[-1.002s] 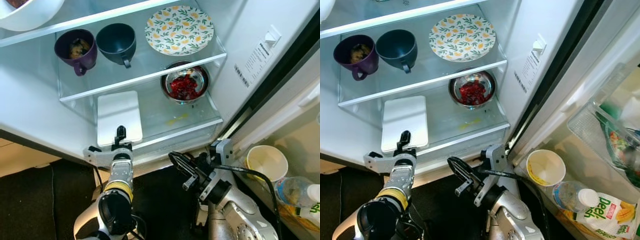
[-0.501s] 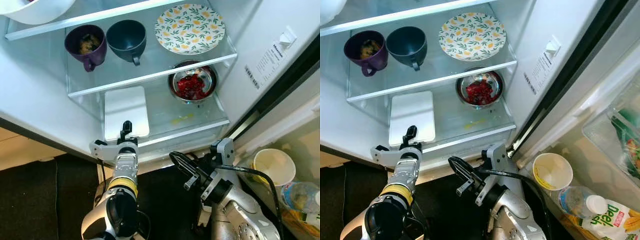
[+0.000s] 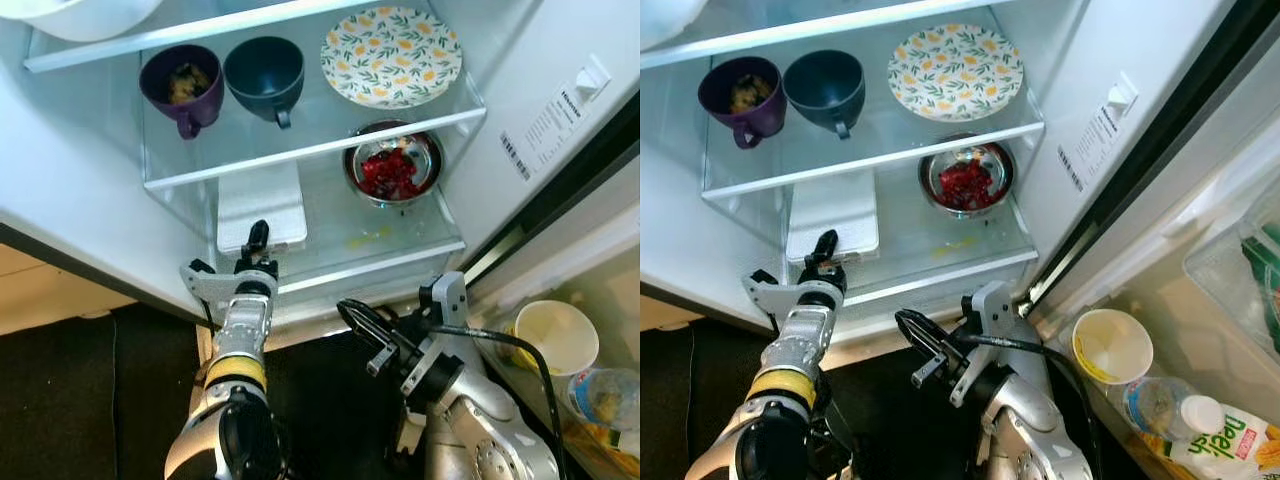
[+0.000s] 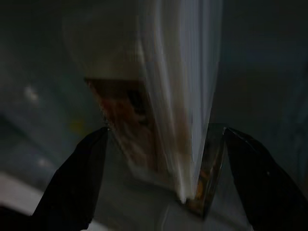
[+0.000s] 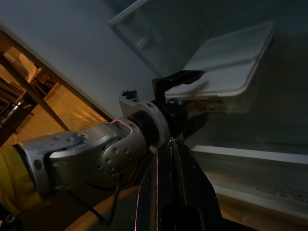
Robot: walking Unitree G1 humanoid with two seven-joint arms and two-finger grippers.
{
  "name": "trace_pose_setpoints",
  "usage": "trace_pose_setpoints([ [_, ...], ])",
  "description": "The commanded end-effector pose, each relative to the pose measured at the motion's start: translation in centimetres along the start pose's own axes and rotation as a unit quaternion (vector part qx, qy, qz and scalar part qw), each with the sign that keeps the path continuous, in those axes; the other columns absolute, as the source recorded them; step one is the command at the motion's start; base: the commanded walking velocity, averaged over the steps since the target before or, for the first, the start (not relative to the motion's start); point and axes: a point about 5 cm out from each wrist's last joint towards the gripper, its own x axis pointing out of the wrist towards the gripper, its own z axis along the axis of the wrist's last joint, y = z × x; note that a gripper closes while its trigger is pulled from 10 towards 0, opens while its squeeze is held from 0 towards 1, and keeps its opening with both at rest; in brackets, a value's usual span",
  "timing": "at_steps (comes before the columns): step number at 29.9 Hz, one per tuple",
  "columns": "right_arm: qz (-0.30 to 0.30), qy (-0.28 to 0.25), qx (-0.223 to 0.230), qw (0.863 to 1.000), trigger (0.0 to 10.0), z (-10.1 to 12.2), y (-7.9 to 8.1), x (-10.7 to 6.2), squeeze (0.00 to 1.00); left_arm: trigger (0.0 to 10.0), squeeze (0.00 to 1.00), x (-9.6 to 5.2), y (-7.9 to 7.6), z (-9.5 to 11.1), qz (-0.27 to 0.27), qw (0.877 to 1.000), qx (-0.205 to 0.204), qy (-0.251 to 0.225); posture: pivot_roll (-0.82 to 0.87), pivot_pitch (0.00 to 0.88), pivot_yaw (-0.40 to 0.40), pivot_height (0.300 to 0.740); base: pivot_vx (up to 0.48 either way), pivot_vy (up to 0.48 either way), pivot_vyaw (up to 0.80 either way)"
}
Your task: Restocking fridge
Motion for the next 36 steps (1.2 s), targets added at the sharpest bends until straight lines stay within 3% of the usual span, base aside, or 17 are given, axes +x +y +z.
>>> trace_pose_setpoints([
  [1, 0.004, 0.01, 0.016, 1.0, 10.0, -0.8, 0.3, -0.2, 0.0, 10.0, 0.0, -2.6, 2.7, -7.1, 0.047, 0.994, -0.062, 0.083, -0.26, 0.443, 0.094, 0.43, 0.0, 0.0, 0.0],
  [4, 0.005, 0.01, 0.015, 1.0, 10.0, -0.8, 0.3, -0.2, 0.0, 10.0, 0.0, -2.9, 2.8, -7.9, 0.05, 0.992, -0.061, 0.102, -0.25, 0.442, 0.095, 0.43, 0.0, 0.0, 0.0],
  [8, 0.005, 0.008, 0.014, 1.0, 10.0, -0.7, 0.3, -0.2, 0.0, 10.0, 0.0, -4.5, 3.5, -10.2, 0.068, 0.986, -0.064, 0.139, -0.26, 0.444, 0.098, 0.43, 0.0, 0.0, 0.0],
  [13, 0.004, 0.009, 0.014, 1.0, 10.0, -0.7, 0.3, -0.2, 0.0, 10.0, 0.0, -4.6, 3.2, -10.3, 0.064, 0.986, -0.068, 0.142, -0.25, 0.441, 0.098, 0.43, 0.0, 0.0, 0.0],
  [20, 0.006, 0.008, 0.012, 1.0, 10.0, -0.7, 0.1, 0.0, 0.0, 10.0, 0.0, -6.5, 2.2, -11.8, 0.046, 0.977, -0.065, 0.198, -0.25, 0.43, 0.103, 0.43, 0.0, 0.0, 0.0],
  [27, 0.008, 0.009, 0.012, 1.0, 10.0, -0.8, -0.1, 0.0, 0.0, 10.0, 0.0, -7.0, 0.9, -11.4, -0.004, 0.971, -0.033, 0.235, -0.23, 0.421, 0.102, 0.43, 0.0, 0.0, 0.0],
  [33, 0.009, 0.007, 0.01, 1.0, 10.0, -0.8, -0.3, 0.4, 0.0, 10.0, 0.0, -8.4, 0.7, -11.0, -0.047, 0.949, 0.029, 0.309, -0.21, 0.405, 0.104, 0.43, 0.0, 0.0, 0.0],
  [36, 0.006, 0.006, 0.009, 1.0, 10.0, -0.7, -0.5, 0.4, 0.0, 10.0, 0.0, -8.5, 0.7, -10.6, -0.055, 0.945, 0.049, 0.318, -0.21, 0.403, 0.104, 0.43, 0.0, 0.0, 0.0],
])
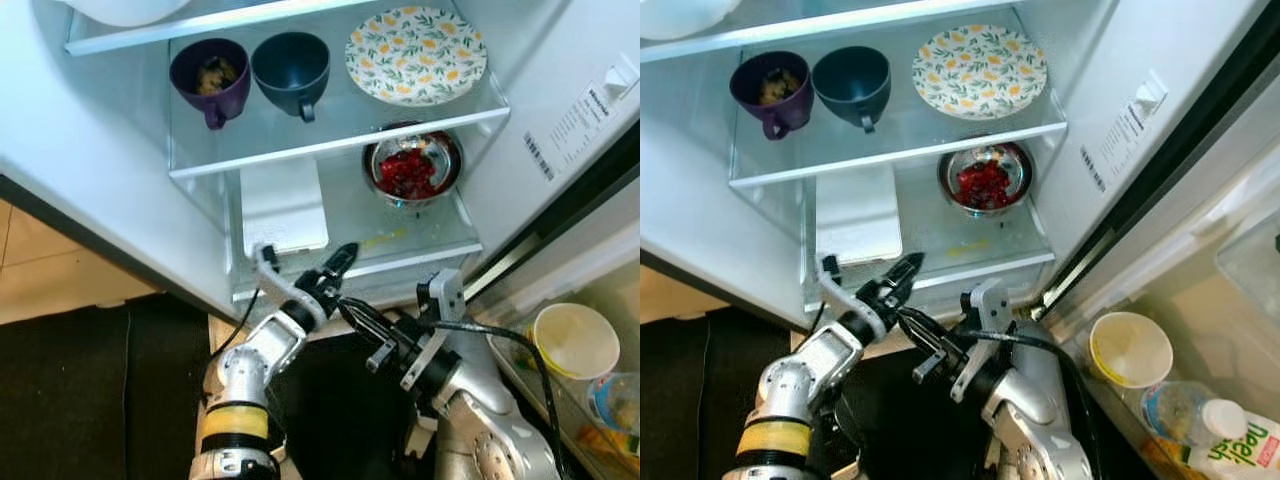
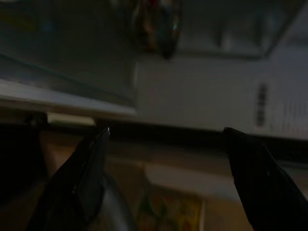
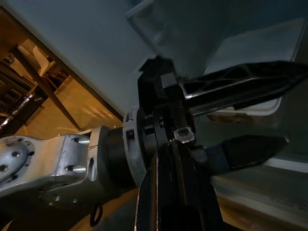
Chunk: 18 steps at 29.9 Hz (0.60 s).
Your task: Restocking fridge
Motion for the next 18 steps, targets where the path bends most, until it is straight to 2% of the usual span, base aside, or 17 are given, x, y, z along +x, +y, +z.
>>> trace_pose_setpoints([
  [1, -0.007, 0.011, 0.013, 1.0, 10.0, -0.9, -0.1, -0.2, 0.0, 10.0, 0.0, -2.2, 2.2, -5.4, 0.024, 0.997, -0.072, 0.031, -0.2, 0.4, 0.105, 0.43, 0.0, 0.0, 0.0],
  [2, -0.014, 0.012, 0.01, 1.0, 10.0, -1.0, -0.4, -0.2, 0.0, 10.0, 0.0, -2.6, 2.2, -5.1, 0.018, 0.998, -0.041, 0.046, -0.19, 0.398, 0.105, 0.43, 0.0, 0.0, 0.0],
  [3, -0.014, 0.012, 0.01, 1.0, 10.0, -1.0, -0.4, -0.2, 0.0, 10.0, 0.0, -2.6, 2.2, -5.1, 0.018, 0.998, -0.041, 0.046, -0.19, 0.398, 0.105, 0.43, 0.0, 0.0, 0.0],
  [5, -0.02, 0.013, 0.008, 1.0, 10.0, -1.2, -0.7, -0.2, 0.0, 10.0, 0.0, -3.0, 2.2, -4.8, 0.014, 0.998, -0.012, 0.06, -0.19, 0.398, 0.105, 0.43, 0.0, 0.0, 0.0],
  [6, -0.02, 0.013, 0.008, 1.0, 10.0, -1.2, -0.7, -0.2, 0.0, 10.0, 0.0, -3.0, 2.2, -4.8, 0.014, 0.998, -0.012, 0.06, -0.19, 0.398, 0.105, 0.43, 0.0, 0.0, 0.0],
  [7, -0.025, 0.012, 0.008, 1.0, 10.0, -1.2, -0.8, -0.2, 0.0, 10.0, 0.0, -3.4, 2.1, -4.5, 0.012, 0.997, 0.01, 0.07, -0.18, 0.394, 0.104, 0.43, 0.0, 0.0, 0.0],
  [8, -0.025, 0.012, 0.008, 1.0, 10.0, -1.2, -0.8, -0.2, 0.0, 10.0, 0.0, -3.4, 2.1, -4.5, 0.012, 0.997, 0.01, 0.07, -0.18, 0.394, 0.104, 0.43, 0.0, 0.0, 0.0],
  [10, -0.037, 0.013, 0.005, 0.999, 10.0, -1.3, -1.3, -0.1, 0.0, 10.0, 0.0, -4.5, 2.3, -3.7, 0.011, 0.993, 0.063, 0.094, -0.16, 0.388, 0.103, 0.43, 0.0, 0.0, 0.0],
  [11, -0.037, 0.013, 0.005, 0.999, 10.0, -1.3, -1.3, -0.1, 0.0, 10.0, 0.0, -4.5, 2.3, -3.7, 0.011, 0.993, 0.063, 0.094, -0.16, 0.388, 0.103, 0.43, 0.0, 0.0, 0.0],
  [16, -0.042, 0.014, 0.002, 0.999, 10.0, -1.5, -1.8, 0.0, 0.0, 10.0, 0.0, -6.8, 2.9, -2.4, 0.016, 0.982, 0.143, 0.126, -0.15, 0.376, 0.1, 0.43, 0.0, 0.0, 0.0],
  [18, -0.048, 0.015, 0.0, 0.999, 10.0, -1.6, -2.0, 0.0, 0.0, 10.0, 0.0, -7.5, 3.1, -2.1, 0.015, 0.973, 0.181, 0.145, -0.14, 0.369, 0.1, 0.43, 0.0, 0.0, 0.0],
])
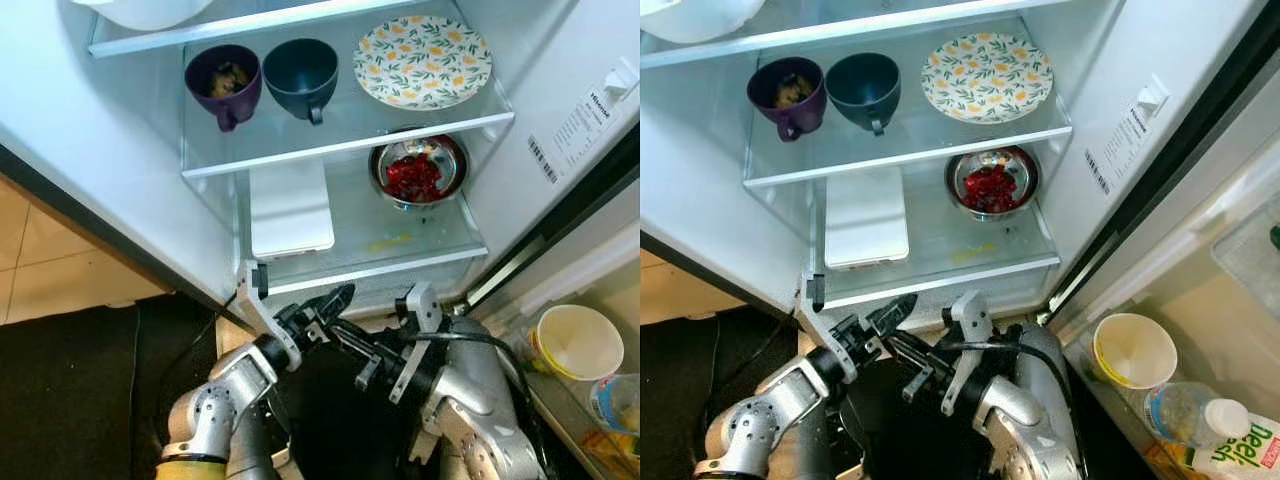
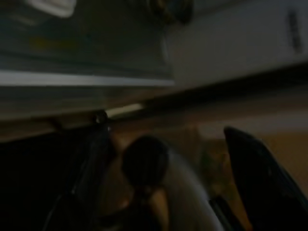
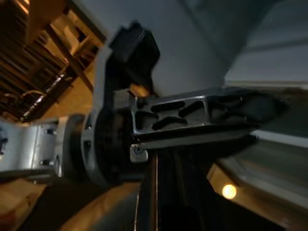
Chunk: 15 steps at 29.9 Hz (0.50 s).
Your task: Restocking fridge
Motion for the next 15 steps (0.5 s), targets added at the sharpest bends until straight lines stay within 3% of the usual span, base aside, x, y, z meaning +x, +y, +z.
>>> trace_pose_setpoints([
  [1, -0.046, -0.028, -0.018, 0.998, 10.0, 1.0, -1.3, -0.4, 0.0, 10.0, 0.0, -1.1, 0.6, -2.6, 0.002, 0.997, 0.014, 0.072, -0.13, 0.366, 0.101, 0.43, 0.0, 0.0, 0.0],
  [4, -0.071, -0.022, -0.02, 0.997, 10.0, 0.9, -2.1, -0.4, 0.0, 10.0, 0.0, -2.2, 0.6, -2.8, -0.009, 0.989, 0.092, 0.114, -0.12, 0.358, 0.099, 0.43, 0.0, 0.0, 0.0],
  [5, -0.071, -0.022, -0.02, 0.997, 10.0, 0.9, -2.1, -0.4, 0.0, 10.0, 0.0, -2.2, 0.6, -2.8, -0.009, 0.989, 0.092, 0.114, -0.12, 0.358, 0.099, 0.43, 0.0, 0.0, 0.0],
  [8, -0.083, -0.011, -0.026, 0.996, 10.0, 0.7, -2.9, -0.3, 0.0, 10.0, 0.0, -3.1, 1.2, -3.0, -0.003, 0.976, 0.157, 0.15, -0.11, 0.337, 0.092, 0.43, 0.0, 0.0, 0.0],
  [15, -0.088, -0.016, -0.026, 0.996, 10.0, 0.9, -3.4, 0.0, 0.0, 10.0, 0.0, -3.7, 1.8, -3.0, 0.008, 0.969, 0.19, 0.155, -0.09, 0.32, 0.088, 0.43, 0.0, 0.0, 0.0],
])
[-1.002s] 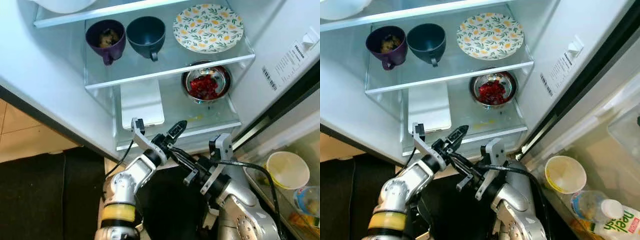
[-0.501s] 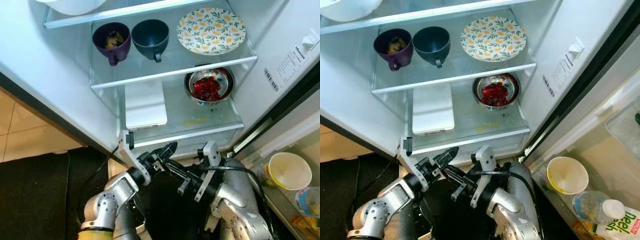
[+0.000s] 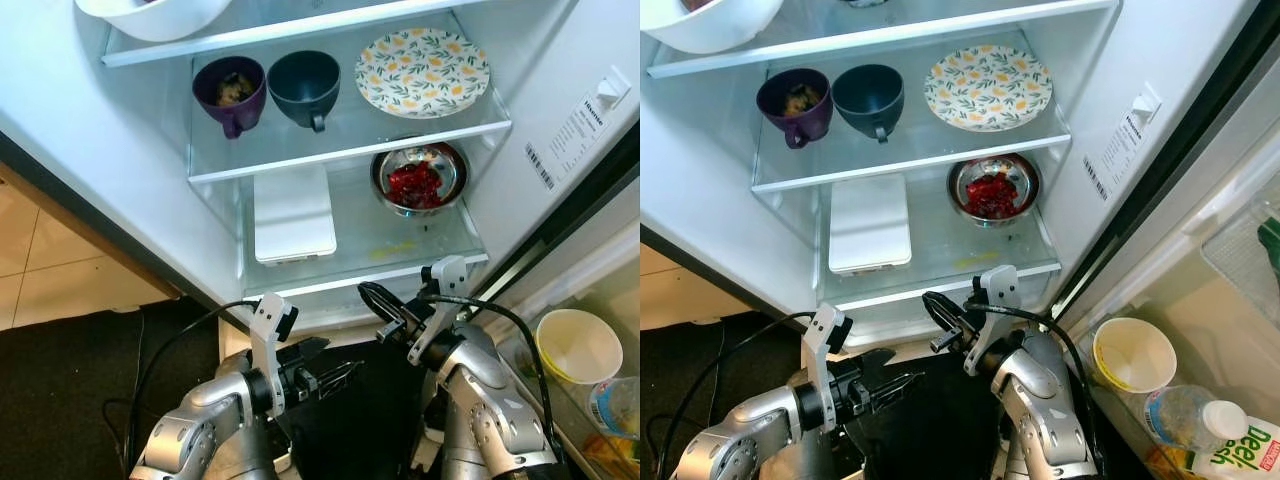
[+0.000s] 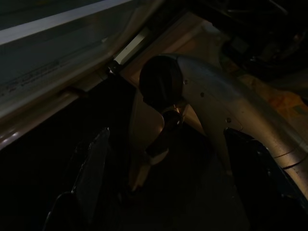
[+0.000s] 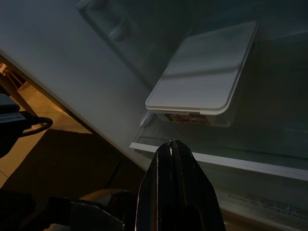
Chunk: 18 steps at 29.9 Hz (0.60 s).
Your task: Restocking fridge
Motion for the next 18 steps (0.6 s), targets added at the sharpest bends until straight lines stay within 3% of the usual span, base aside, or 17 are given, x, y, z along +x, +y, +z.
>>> trace_pose_setpoints([
  [1, -0.008, 0.009, 0.007, 1.0, 10.0, -0.8, -0.1, -0.1, 0.0, 10.0, 0.0, -0.9, 0.7, -1.4, 0.023, 0.999, 0.005, 0.023, -0.09, 0.319, 0.088, 0.43, 0.0, 0.0, 0.0],
  [7, -0.03, 0.015, 0.001, 0.999, 10.0, -1.0, -0.9, 0.0, 0.0, 10.0, 0.0, -1.6, 2.1, -1.0, 0.07, 0.997, 0.016, -0.003, -0.08, 0.305, 0.083, 0.43, 0.0, 0.0, 0.0],
  [12, -0.051, 0.012, 0.008, 0.999, 10.0, -0.8, -2.5, -0.8, 0.0, 10.0, 0.0, -2.7, 4.1, -0.5, 0.148, 0.988, 0.02, -0.041, -0.07, 0.289, 0.074, 0.44, 0.0, 0.0, 0.0],
  [18, -0.054, 0.016, 0.005, 0.998, 10.0, -1.1, -3.1, -1.2, 0.0, 10.0, 0.0, -2.5, 3.8, -1.8, 0.146, 0.988, 0.007, -0.048, -0.07, 0.273, 0.062, 0.464, 0.0, 0.0, 0.0],
])
